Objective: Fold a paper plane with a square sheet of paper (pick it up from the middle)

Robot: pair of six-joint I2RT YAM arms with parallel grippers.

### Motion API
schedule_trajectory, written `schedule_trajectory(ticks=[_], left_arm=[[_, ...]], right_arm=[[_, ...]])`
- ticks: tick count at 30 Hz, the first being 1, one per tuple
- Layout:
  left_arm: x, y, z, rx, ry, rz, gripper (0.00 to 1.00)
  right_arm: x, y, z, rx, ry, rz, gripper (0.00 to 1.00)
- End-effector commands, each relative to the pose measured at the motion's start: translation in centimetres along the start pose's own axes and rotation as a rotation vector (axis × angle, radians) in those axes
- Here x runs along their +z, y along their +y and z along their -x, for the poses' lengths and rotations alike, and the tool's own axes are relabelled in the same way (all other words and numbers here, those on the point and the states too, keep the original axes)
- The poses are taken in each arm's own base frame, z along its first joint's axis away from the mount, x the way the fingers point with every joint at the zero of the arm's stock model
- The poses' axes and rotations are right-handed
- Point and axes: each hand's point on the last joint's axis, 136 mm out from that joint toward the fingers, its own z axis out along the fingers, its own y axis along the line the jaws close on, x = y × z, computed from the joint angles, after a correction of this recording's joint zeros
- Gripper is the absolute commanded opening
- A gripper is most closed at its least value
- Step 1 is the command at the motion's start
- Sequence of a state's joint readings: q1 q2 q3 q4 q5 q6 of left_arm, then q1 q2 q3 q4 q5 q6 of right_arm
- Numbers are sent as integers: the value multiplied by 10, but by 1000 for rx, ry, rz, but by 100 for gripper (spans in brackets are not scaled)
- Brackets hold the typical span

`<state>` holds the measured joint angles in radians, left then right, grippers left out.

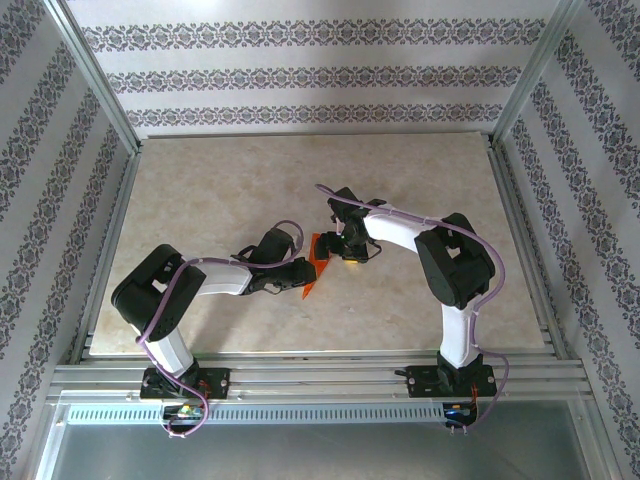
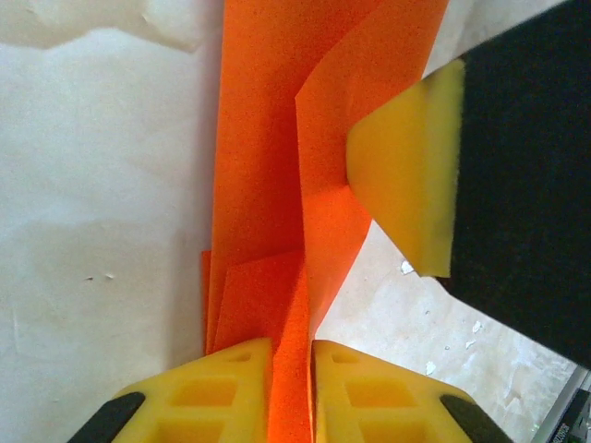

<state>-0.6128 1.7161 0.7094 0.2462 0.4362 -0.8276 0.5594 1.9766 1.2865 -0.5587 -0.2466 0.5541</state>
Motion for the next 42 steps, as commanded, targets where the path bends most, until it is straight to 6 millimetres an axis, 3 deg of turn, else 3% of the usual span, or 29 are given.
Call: schedule_trajectory(ticks=[1,10,18,42], left_arm=[[-3,-3,7,14,-12,-5,22],[-15,-13,9,121,-35,37,28],[-7,-7,3,227,-1,163,30],[7,2,-8,266,51,201,30]], right_arm=[[49,-47,-34,46,127,-164,83],[55,-49,-35,65,139,-171,84],[59,-51,-37,72,152,-176,84],[62,-53,-38,79,162,-178,85]])
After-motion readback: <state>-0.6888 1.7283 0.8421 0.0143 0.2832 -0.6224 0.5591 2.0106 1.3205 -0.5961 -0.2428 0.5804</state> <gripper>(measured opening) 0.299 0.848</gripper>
